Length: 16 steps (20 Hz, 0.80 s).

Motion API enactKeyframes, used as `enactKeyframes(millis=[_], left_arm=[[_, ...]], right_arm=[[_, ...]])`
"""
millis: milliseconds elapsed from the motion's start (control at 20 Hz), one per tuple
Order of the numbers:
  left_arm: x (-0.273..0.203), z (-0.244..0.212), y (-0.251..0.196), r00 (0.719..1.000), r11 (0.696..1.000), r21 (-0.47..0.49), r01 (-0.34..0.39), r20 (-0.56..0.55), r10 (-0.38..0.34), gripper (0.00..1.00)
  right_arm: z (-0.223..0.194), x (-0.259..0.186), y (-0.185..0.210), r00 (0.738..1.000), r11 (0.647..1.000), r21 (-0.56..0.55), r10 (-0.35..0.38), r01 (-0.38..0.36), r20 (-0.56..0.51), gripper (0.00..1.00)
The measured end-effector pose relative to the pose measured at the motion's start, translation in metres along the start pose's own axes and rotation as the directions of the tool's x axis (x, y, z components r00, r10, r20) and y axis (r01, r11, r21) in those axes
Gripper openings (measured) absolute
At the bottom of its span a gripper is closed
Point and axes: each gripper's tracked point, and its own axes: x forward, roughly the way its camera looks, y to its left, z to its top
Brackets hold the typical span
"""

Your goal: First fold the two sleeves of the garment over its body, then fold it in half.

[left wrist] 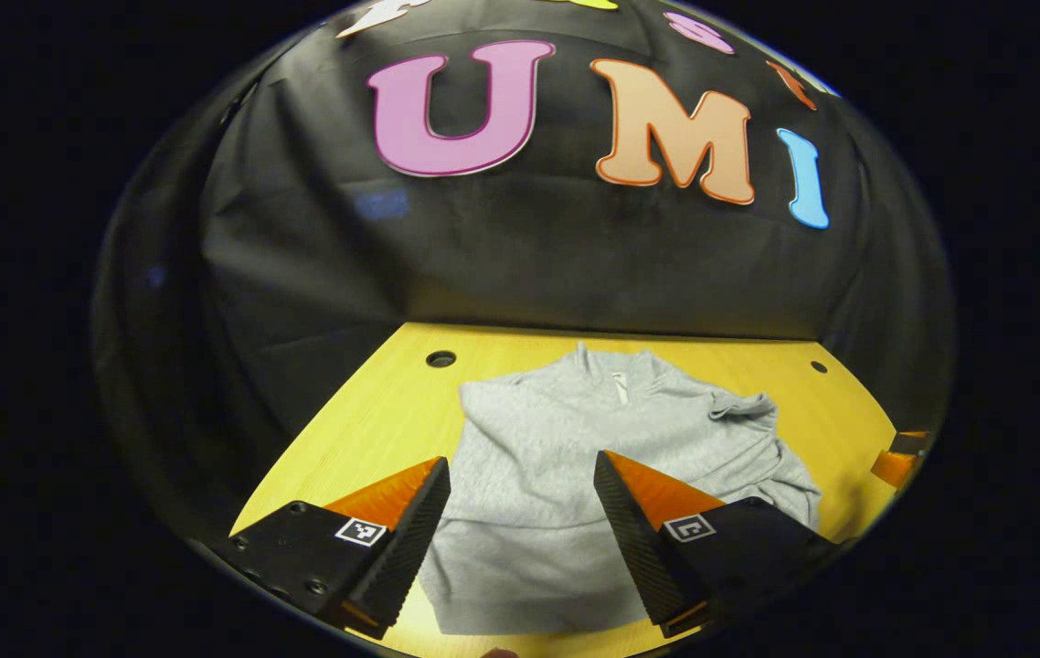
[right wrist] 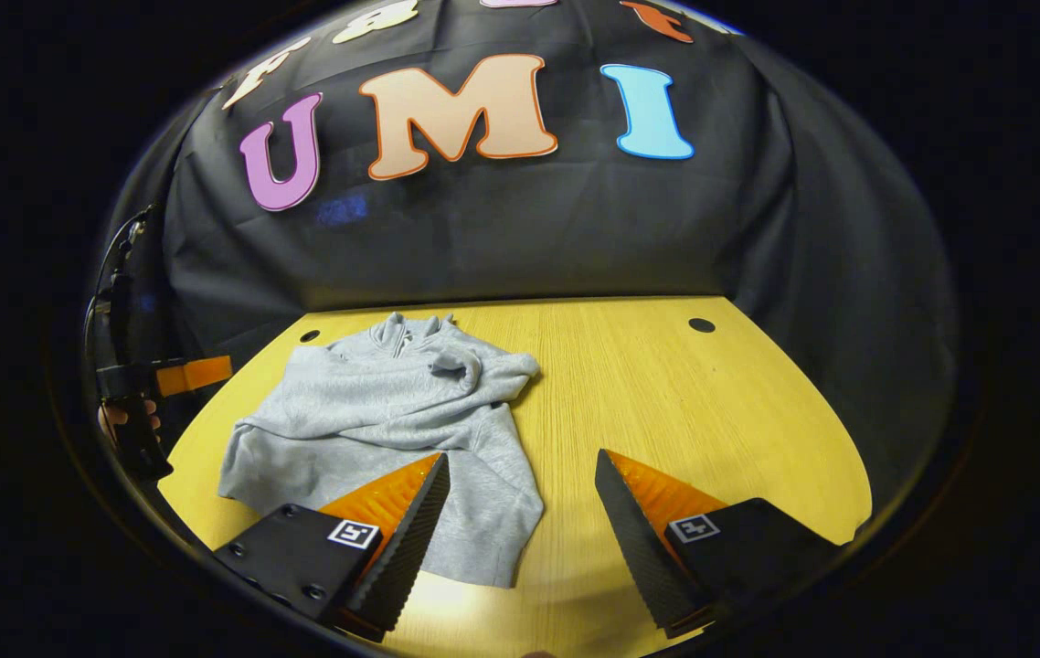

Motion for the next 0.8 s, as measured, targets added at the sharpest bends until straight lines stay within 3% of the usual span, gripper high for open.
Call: enactKeyframes(millis=[450, 800], left_arm=[[-0.025, -0.114, 0.032, 0.976, 1.0, -0.011, -0.005, -0.22, 0.002, 0.94], [-0.022, -0.166, 0.036, 0.945, 0.999, -0.045, -0.005, -0.327, -0.009, 0.94]], right_arm=[[-0.054, 0.016, 0.007, 0.994, 1.0, -0.026, -0.021, 0.018, -0.107, 0.99], [-0.082, 0.026, 0.014, 0.984, 0.998, -0.066, -0.028, 0.017, -0.175, 0.96]])
